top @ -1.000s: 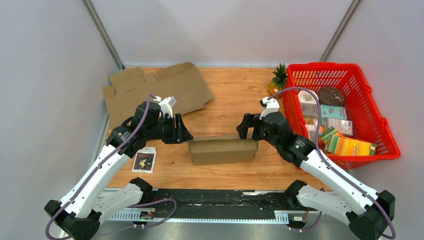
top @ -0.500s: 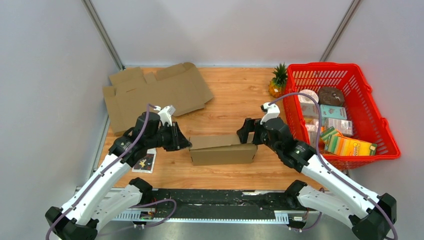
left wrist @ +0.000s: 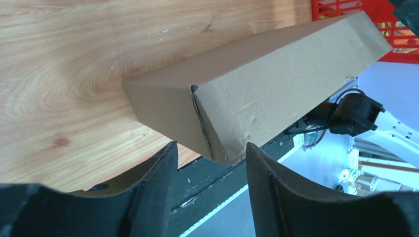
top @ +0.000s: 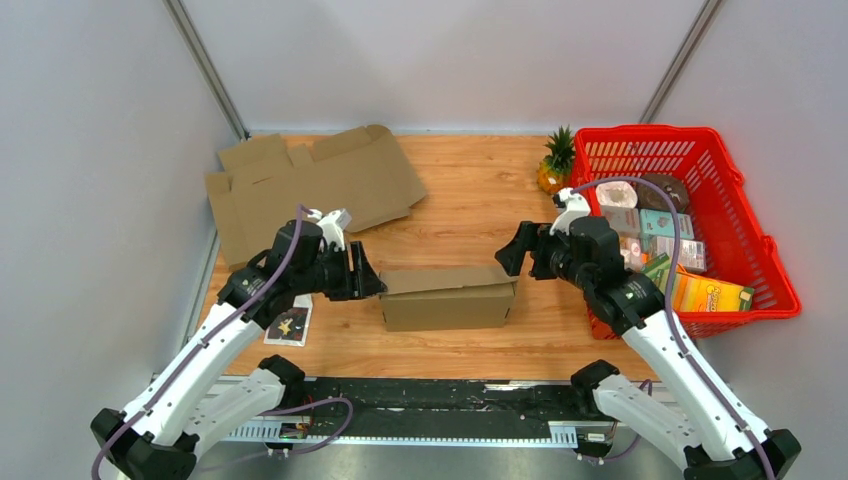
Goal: Fold the paper box
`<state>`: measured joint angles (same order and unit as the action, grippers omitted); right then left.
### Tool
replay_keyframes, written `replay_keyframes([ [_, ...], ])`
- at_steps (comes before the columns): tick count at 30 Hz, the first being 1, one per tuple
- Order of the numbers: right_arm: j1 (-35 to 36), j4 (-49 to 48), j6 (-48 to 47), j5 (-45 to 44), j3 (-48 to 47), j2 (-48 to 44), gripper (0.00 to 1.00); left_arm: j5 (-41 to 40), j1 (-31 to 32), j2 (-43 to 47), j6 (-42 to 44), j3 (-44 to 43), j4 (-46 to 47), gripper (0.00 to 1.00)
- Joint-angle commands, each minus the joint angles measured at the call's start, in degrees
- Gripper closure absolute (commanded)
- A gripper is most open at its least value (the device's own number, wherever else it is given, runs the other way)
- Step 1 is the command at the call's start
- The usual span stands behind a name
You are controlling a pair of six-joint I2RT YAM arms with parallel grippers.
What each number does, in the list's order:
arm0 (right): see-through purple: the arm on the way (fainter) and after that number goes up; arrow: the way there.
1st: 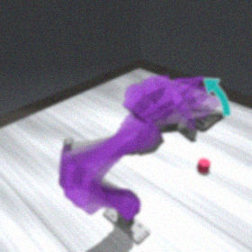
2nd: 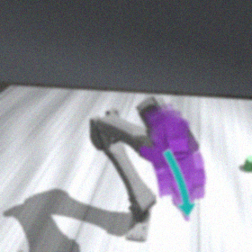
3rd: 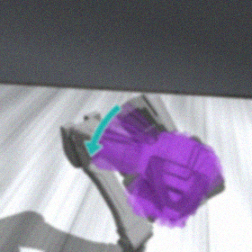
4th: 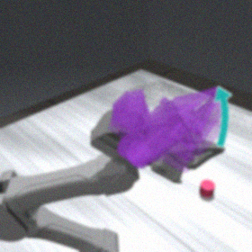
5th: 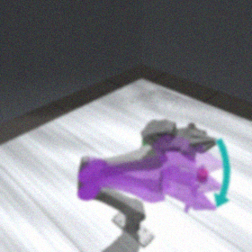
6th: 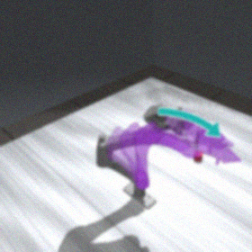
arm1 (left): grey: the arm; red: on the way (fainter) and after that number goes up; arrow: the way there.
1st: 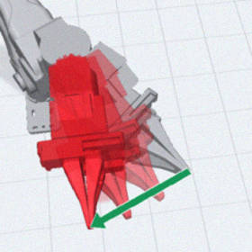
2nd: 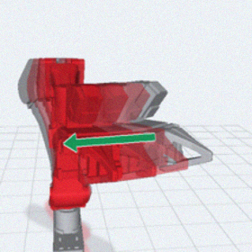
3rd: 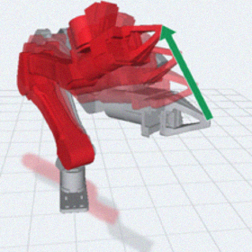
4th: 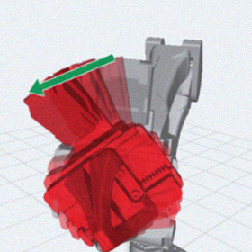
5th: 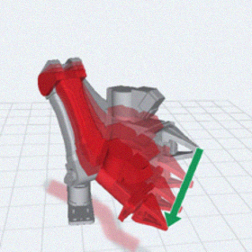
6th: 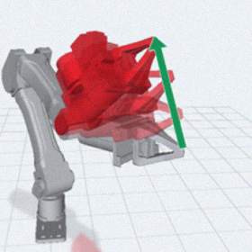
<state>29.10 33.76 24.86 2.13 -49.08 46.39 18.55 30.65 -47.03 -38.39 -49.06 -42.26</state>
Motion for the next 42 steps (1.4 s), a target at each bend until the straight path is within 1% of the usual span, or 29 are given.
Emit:
replay_keyframes([
  [1, -3.34, 0.17, -1.66, 10.61, 0.64, -2.0, 0.12, -0.27, -0.24, -1.84, 1.65, -4.29, -0.46, 0.36],
  [5, -4.32, -0.09, -2.19, 14.82, 2.84, -3.24, 0.17, 2.89, -0.33, -3.69, 1.04, -2.28, 2.35, 0.38],
  [8, -4.41, -1.15, -2.8, 16.33, 6.62, -4.11, 0.25, 3.08, -0.33, -3.25, -0.02, 1.05, 4.46, 0.48],
  [9, -4.41, -2.02, -2.28, 15.54, 7.76, -4.46, 0.34, 2.73, -0.33, -3.07, -0.02, 1.94, 4.64, 0.51],
  [10, -4.41, -3.25, -1.49, 16.14, 8.55, -5.42, 0.4, 2.2, -0.33, -2.72, 0.07, 2.82, 4.56, 0.56],
  [11, -4.32, -3.96, -0.87, 16.85, 9.78, -5.78, 0.43, 0.89, -0.33, -2.37, 0.16, 5.26, 4.73, 0.58],
  [12, -4.32, -3.35, -0.17, 14.94, 10.23, -6.13, 0.46, 0.53, -0.33, -2.11, -0.28, 6.59, 5.17, 0.59],
  [13, -4.32, -2.74, 0.97, 13.7, 10.93, -6.92, 0.52, 0.7, -0.42, -1.93, -0.37, 7.82, 5.69, 0.64],
  [15, -4.32, -2.38, 3.78, 13.51, 14.0, -8.06, 0.61, 1.23, -0.42, -1.58, -1.07, 10.73, 6.92, 0.68],
  [16, -4.32, -2.29, 4.66, 13.51, 14.88, -8.94, 0.62, 1.23, -0.42, -1.14, -1.07, 11.26, 7.02, 0.71],
  [17, -4.4, -2.38, 6.15, 13.17, 15.59, -10.86, 0.62, 1.06, -0.42, -0.96, -1.07, 11.44, 7.1, 0.72],
  [18, -4.41, -2.29, 6.16, 12.9, 15.51, -11.75, 0.59, 1.23, -0.42, -0.79, -0.98, 11.27, 7.1, 0.72],
  [19, -4.41, -2.03, 5.99, 12.81, 14.55, -12.55, 0.53, 1.14, -0.42, -0.53, -0.9, 10.83, 7.02, 0.71],
  [20, -4.49, -0.99, 5.64, 12.46, 12.89, -13.16, 0.46, 1.4, -0.42, -0.52, -0.46, 9.61, 6.93, 0.68],
  [21, -4.58, 1.03, 5.37, 12.11, 10.08, -13.17, 0.41, 1.58, -0.42, -0.35, -0.28, 9.07, 6.67, 0.63],
  [22, -4.76, 1.74, 5.46, 12.46, 8.84, -12.91, 0.41, 2.02, -0.42, -0.52, -0.19, 8.2, 6.58, 0.59],
  [24, -5.02, 2.45, 6.07, 13.77, 8.04, -12.2, 0.44, 2.46, -0.42, -0.61, 0.16, 7.66, 6.66, 0.61],
  [26, -5.02, 2.45, 7.12, 14.13, 9.96, -12.2, 0.49, 3.51, -0.42, -0.79, 0.07, 8.45, 7.8, 0.67],
  [27, -5.19, 1.5, 7.91, 14.91, 11.45, -12.55, 0.54, 3.78, -0.42, -0.7, -0.02, 8.97, 8.24, 0.72],
  [29, -5.28, 0.87, 10.37, 16.41, 14.35, -12.73, 0.6, 4.48, -0.42, -0.7, -0.02, 10.99, 8.34, 0.78],
  [30, -5.28, 1.83, 11.25, 17.37, 14.88, -13.25, 0.61, 4.66, -0.42, -0.44, -0.02, 11.61, 7.99, 0.82],
  [32, -5.28, 4.28, 14.07, 17.65, 14.98, -14.57, 0.63, 4.83, -0.42, 1.05, -0.28, 13.54, 6.15, 0.86],
  [35, -5.28, 12.28, 16.0, 16.24, 11.92, -18.08, 0.63, 4.92, -0.51, 6.49, -2.2, 16.87, 3.43, 0.89],
  [36, -5.28, 16.73, 16.62, 15.54, 10.77, -18.96, 0.6, 5.1, -0.42, 8.33, -2.82, 17.41, 2.37, 0.89],
  [37, -5.28, 18.52, 16.8, 15.8, 9.8, -19.67, 0.57, 5.27, -0.42, 12.01, -3.53, 17.68, 1.14, 0.88],
  [38, -5.28, 20.36, 16.62, 15.89, 8.84, -20.28, 0.53, 5.36, -0.42, 14.05, -4.32, 17.59, -1.66, 0.86],
  [39, -5.28, 23.6, 16.45, 15.63, 6.56, -20.55, 0.46, 5.19, -0.42, 15.81, -4.58, 17.16, -3.34, 0.79],
  [41, -5.28, 26.26, 15.4, 15.1, 4.44, -20.55, 0.38, 4.75, -0.42, 20.64, -5.63, 14.44, -7.2, 0.64],
  [42, -5.28, 27.4, 14.52, 14.92, 3.3, -20.29, 0.29, 5.01, -0.42, 21.61, -5.99, 13.3, -7.74, 0.47],
])
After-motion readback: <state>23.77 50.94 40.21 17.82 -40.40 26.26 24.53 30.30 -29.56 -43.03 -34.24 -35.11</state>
